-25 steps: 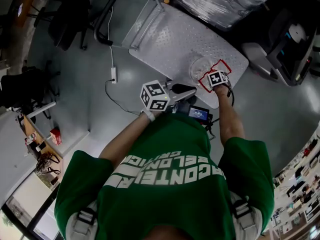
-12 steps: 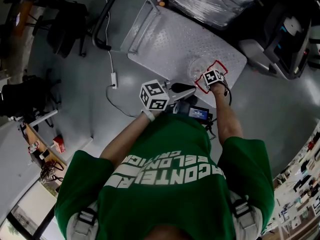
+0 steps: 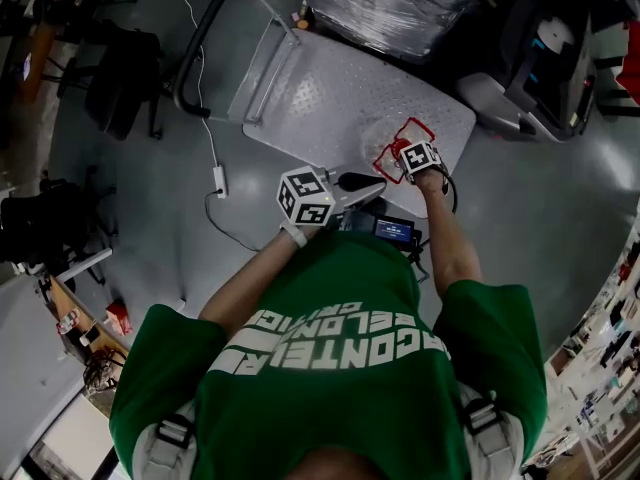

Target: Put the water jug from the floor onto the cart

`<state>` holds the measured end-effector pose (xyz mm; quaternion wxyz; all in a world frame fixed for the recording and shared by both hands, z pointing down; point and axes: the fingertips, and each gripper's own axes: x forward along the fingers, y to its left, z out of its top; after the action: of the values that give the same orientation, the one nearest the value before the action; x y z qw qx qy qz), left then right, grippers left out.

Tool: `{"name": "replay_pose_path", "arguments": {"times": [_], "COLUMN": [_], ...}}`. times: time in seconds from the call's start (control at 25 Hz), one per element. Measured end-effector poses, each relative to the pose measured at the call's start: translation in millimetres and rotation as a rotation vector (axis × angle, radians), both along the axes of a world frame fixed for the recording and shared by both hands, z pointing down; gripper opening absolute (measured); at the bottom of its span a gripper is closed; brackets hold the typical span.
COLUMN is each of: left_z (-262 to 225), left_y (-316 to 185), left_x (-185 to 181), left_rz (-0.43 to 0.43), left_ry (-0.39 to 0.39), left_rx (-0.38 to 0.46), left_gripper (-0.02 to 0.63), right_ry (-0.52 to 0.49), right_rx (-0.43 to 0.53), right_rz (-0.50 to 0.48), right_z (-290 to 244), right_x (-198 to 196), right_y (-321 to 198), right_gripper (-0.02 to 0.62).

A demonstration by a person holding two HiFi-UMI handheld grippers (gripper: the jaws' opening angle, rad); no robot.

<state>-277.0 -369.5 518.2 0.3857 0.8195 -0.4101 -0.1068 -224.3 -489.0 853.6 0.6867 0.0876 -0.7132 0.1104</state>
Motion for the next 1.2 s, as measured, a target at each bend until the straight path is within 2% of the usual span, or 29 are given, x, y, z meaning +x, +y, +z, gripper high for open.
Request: {"name": "replay_pose_path", "arguments": {"times": [0.24,0.32,0.36,0.44,0.52,0.64,0.88,1.2], "left_z": [-10.5,-15.3,-17.6,-21.0,-22.6,-25.4,-34.8,-43.4], "left_y": [-6.1,-4.4,-4.3,-6.8,-9.9,-14.9,-27.0,-37.1], "left_x": [20.6,27.2,30.4,36.7,42.4,51.2,73.0,111.3], "left_rz": [0.056,0.065,0.072,0.093,0.107,0.128,0.165,0.199], "left_ry": [-0.009,-0.009,-0.01,-0.012,-0.014,-0.022,-0.04,-0.072], "left_rx": [0.047,0.055,0.061,0.077,0.086,0.096,0.123,0.151], "left_gripper": [0.01,0.011,0.011,0.01,0.01,0.009,0.009,0.009], "right_ry": [-0.078,-0.142,-0.169,-0.194,-0.309,-0.454,-0.632,-0.811], "right_rx": [0.076,0.045,0.029,0.056,0.075,0.199,0.281,0.393], "right_rz": [0.064,0.097,0.121,0.164,0.186,0.175,0.193,0.262], "right_z": [-38.5,-55.2,-64.4,-83.1,-102.5,-149.6,-221.2,-302.4], "right_x": [29.1,32.7,36.0,49.4,44.9,44.9,73.8,138.2], "right_y": [-20.9,-12.7,-8.8,-15.4,-21.0,-40.3,-36.7,-19.6], "right_gripper": [0.302,0.292,0.263,0.189,0.119,-0.008,-0.008,-0.008]}}
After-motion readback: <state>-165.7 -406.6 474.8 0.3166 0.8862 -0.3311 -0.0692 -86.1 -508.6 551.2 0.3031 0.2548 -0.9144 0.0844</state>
